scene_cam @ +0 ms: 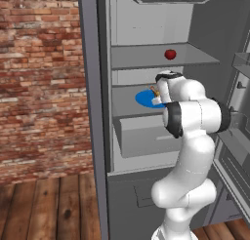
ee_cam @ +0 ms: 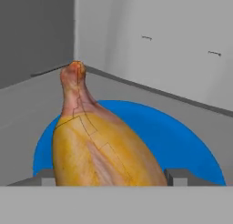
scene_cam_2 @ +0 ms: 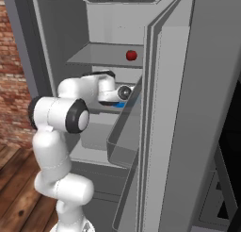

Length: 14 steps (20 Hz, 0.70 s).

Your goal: Transport the chicken drumstick from the fridge to the microwave and turn on the microwave.

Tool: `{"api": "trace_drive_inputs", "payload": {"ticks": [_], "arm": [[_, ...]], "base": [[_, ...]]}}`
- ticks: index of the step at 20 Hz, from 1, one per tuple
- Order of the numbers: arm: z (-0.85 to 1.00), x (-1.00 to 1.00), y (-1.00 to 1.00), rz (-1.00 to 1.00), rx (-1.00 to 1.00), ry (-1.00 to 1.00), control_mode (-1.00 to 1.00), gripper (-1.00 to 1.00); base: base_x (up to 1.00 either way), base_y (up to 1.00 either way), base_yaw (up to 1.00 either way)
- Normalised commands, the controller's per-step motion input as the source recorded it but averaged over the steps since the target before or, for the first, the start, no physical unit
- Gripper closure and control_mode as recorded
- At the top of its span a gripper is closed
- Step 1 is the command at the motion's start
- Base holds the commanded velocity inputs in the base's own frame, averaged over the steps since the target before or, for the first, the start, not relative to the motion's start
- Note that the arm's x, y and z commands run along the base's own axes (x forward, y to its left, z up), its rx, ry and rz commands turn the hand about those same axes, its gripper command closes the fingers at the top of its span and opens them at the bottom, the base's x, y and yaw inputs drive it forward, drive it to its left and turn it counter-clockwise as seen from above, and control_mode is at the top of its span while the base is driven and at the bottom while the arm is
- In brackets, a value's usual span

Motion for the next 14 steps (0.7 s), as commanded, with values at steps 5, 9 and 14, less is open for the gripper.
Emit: {"api": "trace_drive_inputs", "payload": {"ticks": [5,9,14], "arm": [[0.61,-0.43,0.00,0.00,-0.03,-0.04,-1.00,1.00],[0.78,-0.39,0.00,0.00,-0.11,0.00,-1.00,1.00],[0.59,-0.48,0.00,0.00,-0.13,0.00,-1.00,1.00]], "base": [[0.00,0.00,0.00],[0.00,0.00,0.00],[0.00,0.00,0.00]]}}
